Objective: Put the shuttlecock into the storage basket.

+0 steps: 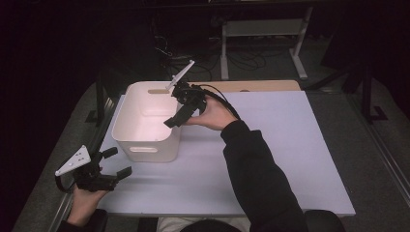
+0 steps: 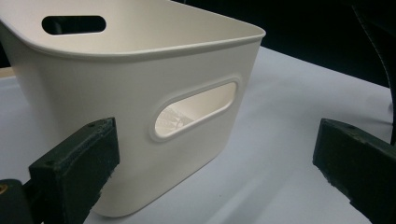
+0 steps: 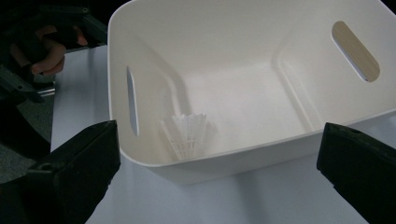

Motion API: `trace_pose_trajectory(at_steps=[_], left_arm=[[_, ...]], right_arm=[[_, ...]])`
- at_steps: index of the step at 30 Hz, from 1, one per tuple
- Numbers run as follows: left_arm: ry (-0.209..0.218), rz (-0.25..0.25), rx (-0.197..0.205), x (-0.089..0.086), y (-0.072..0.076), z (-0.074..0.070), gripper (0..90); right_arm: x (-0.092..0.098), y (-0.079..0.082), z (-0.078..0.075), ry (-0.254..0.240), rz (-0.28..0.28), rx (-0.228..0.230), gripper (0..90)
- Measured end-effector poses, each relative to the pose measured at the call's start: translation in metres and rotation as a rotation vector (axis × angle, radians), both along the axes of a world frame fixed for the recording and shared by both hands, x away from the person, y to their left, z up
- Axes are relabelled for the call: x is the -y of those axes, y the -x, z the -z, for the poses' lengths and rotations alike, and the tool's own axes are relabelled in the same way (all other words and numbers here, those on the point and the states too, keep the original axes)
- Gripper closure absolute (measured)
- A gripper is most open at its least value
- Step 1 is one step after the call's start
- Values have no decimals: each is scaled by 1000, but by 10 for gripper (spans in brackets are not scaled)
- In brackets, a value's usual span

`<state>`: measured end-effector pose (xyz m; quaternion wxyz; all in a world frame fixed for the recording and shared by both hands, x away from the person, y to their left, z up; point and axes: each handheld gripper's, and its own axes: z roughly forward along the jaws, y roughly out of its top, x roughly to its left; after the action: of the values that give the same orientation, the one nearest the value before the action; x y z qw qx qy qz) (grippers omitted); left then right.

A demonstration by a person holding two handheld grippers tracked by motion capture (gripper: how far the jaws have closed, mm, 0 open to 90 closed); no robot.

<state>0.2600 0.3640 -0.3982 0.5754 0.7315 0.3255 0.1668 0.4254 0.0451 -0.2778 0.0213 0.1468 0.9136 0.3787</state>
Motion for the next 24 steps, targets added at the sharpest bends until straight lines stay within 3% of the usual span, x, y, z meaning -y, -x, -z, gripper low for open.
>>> trace_pose_trajectory(at_steps=[24], left_arm=[[-9, 2, -4, 0, 0, 1, 3]], right_arm=[[42, 2, 1, -24, 60, 18, 0]])
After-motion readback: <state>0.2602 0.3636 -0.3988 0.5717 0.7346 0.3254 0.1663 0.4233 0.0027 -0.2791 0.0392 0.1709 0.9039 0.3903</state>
